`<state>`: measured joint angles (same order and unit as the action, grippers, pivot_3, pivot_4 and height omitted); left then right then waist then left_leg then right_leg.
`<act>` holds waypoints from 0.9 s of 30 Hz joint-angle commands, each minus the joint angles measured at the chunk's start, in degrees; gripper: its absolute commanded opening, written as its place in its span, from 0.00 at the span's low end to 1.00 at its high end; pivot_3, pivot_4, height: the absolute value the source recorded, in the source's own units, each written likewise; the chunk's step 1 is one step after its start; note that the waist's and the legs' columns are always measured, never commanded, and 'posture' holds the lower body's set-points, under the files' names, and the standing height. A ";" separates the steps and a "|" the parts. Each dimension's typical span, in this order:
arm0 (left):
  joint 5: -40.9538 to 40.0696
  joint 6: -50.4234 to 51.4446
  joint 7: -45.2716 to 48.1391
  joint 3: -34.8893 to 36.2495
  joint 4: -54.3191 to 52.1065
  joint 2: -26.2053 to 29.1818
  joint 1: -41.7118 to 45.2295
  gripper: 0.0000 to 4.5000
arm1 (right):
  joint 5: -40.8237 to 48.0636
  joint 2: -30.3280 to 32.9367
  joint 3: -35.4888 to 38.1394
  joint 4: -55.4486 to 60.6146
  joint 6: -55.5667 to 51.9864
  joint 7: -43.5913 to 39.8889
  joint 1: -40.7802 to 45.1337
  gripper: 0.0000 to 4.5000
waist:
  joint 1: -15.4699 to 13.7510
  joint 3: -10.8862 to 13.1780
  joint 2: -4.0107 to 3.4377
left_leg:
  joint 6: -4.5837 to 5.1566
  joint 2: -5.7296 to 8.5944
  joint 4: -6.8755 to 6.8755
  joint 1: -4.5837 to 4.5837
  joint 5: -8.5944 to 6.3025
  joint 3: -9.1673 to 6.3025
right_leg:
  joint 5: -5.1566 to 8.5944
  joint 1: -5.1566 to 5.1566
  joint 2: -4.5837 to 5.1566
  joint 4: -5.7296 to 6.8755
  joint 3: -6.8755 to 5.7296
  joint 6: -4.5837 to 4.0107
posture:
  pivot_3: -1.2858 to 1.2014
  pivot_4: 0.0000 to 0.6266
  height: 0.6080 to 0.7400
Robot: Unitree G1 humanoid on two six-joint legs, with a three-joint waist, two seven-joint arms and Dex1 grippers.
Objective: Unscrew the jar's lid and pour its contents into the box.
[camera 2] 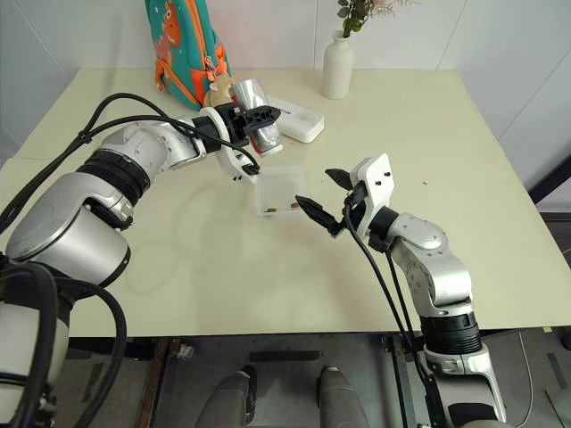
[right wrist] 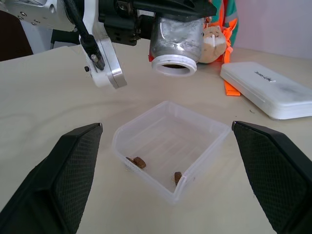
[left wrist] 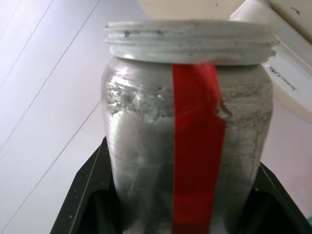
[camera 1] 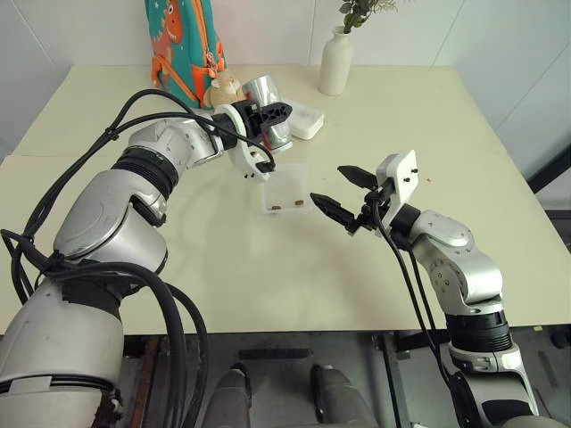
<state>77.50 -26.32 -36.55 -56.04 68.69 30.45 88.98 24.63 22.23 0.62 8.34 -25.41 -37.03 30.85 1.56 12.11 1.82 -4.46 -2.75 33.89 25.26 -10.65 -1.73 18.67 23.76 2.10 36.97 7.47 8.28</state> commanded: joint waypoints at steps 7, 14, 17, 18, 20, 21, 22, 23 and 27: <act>-46.73 -5.77 41.35 36.43 2.24 2.40 -8.88 0.45 | 2.19 1.53 2.66 3.83 -0.17 -0.95 -1.23 1.00 | 0.07 0.00 -0.01 | -0.07 0.00 0.05 -0.06 0.05 0.03 | 0.01 -0.01 0.00 0.13 0.01 -0.02 | 0.52 0.24 1.00; -78.38 20.25 56.53 66.06 1.13 -0.40 -17.50 0.45 | 1.40 3.84 1.61 4.23 0.59 -3.77 -1.18 1.00 | 0.31 0.00 -0.01 | -0.01 0.00 0.35 -0.14 0.08 -0.07 | 0.01 -0.07 -0.03 0.53 0.00 -0.02 | 0.52 0.24 1.00; -83.95 22.90 56.27 72.23 -0.13 0.73 -21.44 0.45 | 0.78 4.53 1.06 4.20 1.07 -4.72 -1.01 1.00 | 0.75 0.00 -0.01 | 0.01 0.00 0.47 -0.20 0.11 -0.11 | 0.01 -0.08 -0.04 0.73 0.00 -0.02 | 0.52 0.24 1.00; -85.47 22.61 56.33 73.86 -0.97 0.89 -22.92 0.45 | 0.68 4.68 0.90 4.20 1.27 -4.95 -0.98 1.00 | 0.84 0.00 -0.01 | 0.01 0.00 0.52 -0.21 0.12 -0.13 | 0.01 -0.09 -0.05 0.80 0.00 -0.02 | 0.52 0.24 1.00; -87.62 22.80 56.77 76.08 -1.74 0.99 -25.41 0.45 | 0.22 4.92 0.47 4.26 1.69 -5.28 -1.04 1.00 | 0.90 0.00 -0.01 | 0.00 0.00 0.61 -0.24 0.14 -0.18 | 0.00 -0.13 -0.06 0.88 -0.01 -0.02 | 0.52 0.24 1.00; -88.19 22.87 56.53 76.73 -1.99 0.95 -26.56 0.45 | -0.05 4.99 0.29 4.30 1.90 -5.40 -1.12 1.00 | 0.88 0.00 -0.01 | -0.01 0.00 0.69 -0.22 0.14 -0.21 | 0.00 -0.15 -0.06 0.92 -0.04 -0.02 | 0.52 0.24 1.00; -89.25 23.01 56.66 77.72 -2.32 0.77 -27.66 0.45 | -0.25 4.97 0.16 4.36 2.01 -5.45 -1.21 1.00 | 0.88 0.00 -0.01 | -0.01 0.00 0.77 -0.23 0.14 -0.25 | -0.01 -0.19 -0.07 0.92 -0.05 -0.02 | 0.52 0.24 1.00; -90.35 21.22 57.18 78.77 -3.30 0.48 -29.28 0.45 | -0.40 4.95 0.05 4.49 2.12 -5.46 -1.38 1.00 | 0.83 0.00 -0.01 | -0.01 0.00 0.83 -0.22 0.14 -0.26 | -0.03 -0.22 -0.07 0.93 -0.05 -0.01 | 0.52 0.24 1.00; -93.83 18.79 58.95 81.89 -5.54 0.10 -34.01 0.45 | -0.72 4.97 -0.12 5.08 2.12 -5.56 -1.97 1.00 | 0.80 -0.01 0.00 | 0.00 0.00 1.00 -0.21 0.14 -0.26 | -0.11 -0.31 -0.08 0.92 -0.05 -0.01 | 0.52 0.24 1.00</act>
<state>-14.09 -5.75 21.73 24.09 65.84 30.06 55.35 23.87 26.59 0.06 10.94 -24.69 -42.27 28.81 2.36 12.10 1.82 -4.46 -2.76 34.90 25.04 -10.51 -2.00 18.55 23.46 2.02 37.90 7.42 8.27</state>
